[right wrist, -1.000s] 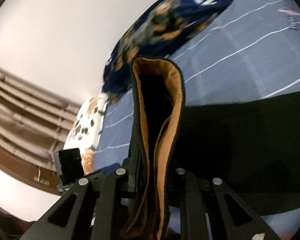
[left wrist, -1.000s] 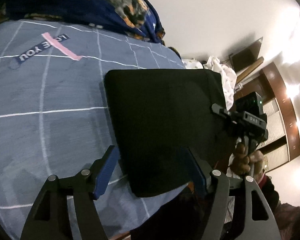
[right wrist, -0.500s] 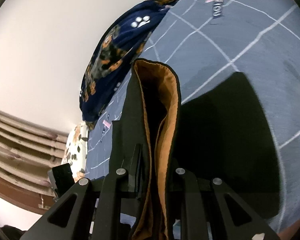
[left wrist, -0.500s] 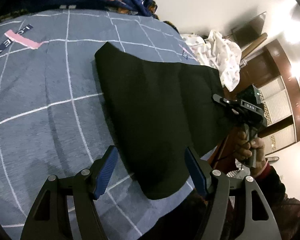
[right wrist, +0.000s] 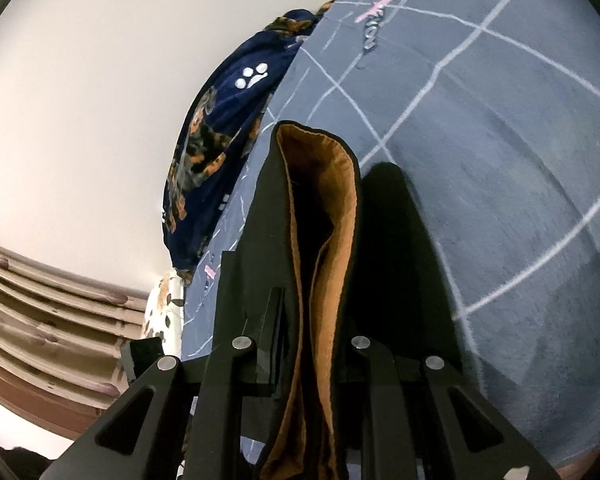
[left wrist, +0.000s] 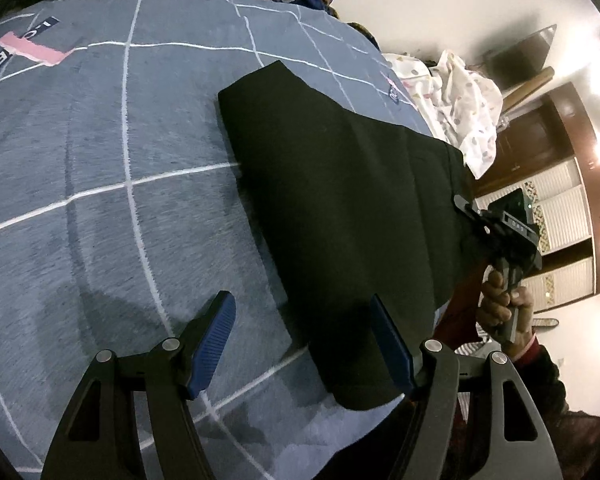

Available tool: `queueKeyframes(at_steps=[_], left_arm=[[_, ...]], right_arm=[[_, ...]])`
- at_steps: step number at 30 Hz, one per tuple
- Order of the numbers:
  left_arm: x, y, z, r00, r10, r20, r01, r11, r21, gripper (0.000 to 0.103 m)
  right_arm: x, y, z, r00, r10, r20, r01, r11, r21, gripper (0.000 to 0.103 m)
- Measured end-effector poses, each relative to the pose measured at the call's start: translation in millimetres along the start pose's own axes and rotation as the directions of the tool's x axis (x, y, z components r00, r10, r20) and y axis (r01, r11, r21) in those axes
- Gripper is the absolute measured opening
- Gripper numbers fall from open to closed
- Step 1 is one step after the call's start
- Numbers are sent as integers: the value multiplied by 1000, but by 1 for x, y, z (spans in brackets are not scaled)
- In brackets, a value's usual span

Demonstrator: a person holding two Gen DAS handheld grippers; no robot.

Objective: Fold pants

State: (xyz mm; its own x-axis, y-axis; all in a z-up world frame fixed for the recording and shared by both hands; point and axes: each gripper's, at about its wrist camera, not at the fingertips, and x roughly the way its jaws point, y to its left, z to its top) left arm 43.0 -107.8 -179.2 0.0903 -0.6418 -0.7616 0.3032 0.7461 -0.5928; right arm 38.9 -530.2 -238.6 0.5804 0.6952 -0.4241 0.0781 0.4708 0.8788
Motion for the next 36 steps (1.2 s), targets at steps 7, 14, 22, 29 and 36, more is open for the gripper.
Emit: queueKeyframes(at_steps=[7, 14, 22, 29, 36], left_arm=[[3, 0, 4, 1000, -5, 10, 5, 1000, 9, 70], [2, 11, 10, 997, -57, 46, 58, 998, -33, 70], [13, 17, 23, 989, -133, 58, 136, 989, -52, 71], [22, 13, 30, 975, -217, 43, 219, 975, -43, 81], [35, 0, 41, 968, -251, 7, 251, 968, -5, 83]], right_arm=[[2, -13, 0, 1000, 29, -7, -29, 999, 36, 20], [-24, -8, 2, 998, -30, 52, 31, 999, -8, 41], [-37, -14, 16, 995, -86, 41, 87, 995, -38, 54], [-4, -9, 17, 990, -133, -37, 129, 987, -101, 59], [-2, -4, 15, 981, -186, -62, 177, 976, -124, 50]])
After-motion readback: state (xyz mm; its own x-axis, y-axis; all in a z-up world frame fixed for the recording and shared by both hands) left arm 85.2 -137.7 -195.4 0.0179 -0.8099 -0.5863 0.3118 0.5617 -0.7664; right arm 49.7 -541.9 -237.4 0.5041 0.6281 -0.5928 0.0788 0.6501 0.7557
